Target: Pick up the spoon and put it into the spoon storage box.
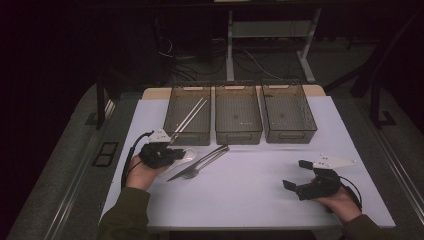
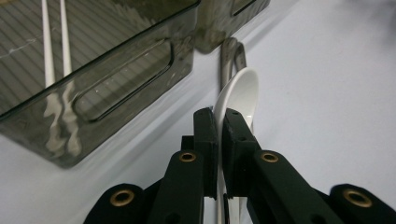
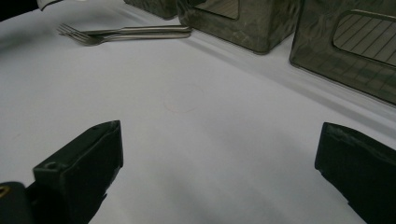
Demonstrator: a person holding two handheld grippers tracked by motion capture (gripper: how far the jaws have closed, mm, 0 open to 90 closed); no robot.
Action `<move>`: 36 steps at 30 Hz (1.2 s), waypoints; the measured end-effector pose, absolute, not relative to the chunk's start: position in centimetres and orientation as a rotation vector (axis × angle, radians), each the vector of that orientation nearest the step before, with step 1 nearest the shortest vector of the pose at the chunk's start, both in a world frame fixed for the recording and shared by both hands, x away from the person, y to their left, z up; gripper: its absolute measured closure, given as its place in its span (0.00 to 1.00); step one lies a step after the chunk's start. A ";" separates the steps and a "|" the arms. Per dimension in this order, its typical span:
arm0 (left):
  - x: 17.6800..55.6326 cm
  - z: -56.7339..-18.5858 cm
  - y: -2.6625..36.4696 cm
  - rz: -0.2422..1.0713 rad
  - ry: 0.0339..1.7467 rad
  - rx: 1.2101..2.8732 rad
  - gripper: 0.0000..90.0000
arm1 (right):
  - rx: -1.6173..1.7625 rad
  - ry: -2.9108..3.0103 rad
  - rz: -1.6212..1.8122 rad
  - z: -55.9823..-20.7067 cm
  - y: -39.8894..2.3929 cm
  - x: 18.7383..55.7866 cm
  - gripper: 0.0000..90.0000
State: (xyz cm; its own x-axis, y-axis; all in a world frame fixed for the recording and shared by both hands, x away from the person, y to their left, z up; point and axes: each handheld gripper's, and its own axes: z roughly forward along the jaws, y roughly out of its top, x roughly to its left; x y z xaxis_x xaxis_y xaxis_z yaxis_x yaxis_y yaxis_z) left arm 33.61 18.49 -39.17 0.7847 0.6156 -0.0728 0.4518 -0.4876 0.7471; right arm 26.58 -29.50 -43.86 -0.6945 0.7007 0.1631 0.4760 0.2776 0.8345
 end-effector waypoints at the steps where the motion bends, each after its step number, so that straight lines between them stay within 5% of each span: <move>1: 33.6 -39.1 18.3 0.260 0.783 2.163 0.94 | 1.088 2.313 1.376 -43.9 -29.6 26.7 0.01; 36: 38.7 -33.8 11.1 0.300 0.624 2.151 0.94 | 1.100 2.296 1.385 -43.8 -29.8 26.2 0.01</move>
State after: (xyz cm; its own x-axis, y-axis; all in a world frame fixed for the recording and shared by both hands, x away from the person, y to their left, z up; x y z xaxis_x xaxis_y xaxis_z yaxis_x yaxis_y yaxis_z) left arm 38.72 11.07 -33.80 0.8463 0.5327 -0.0063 0.3276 -0.5110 0.7947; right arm 26.22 -29.75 -43.79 -0.6868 0.7076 0.1661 0.4771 0.2665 0.8375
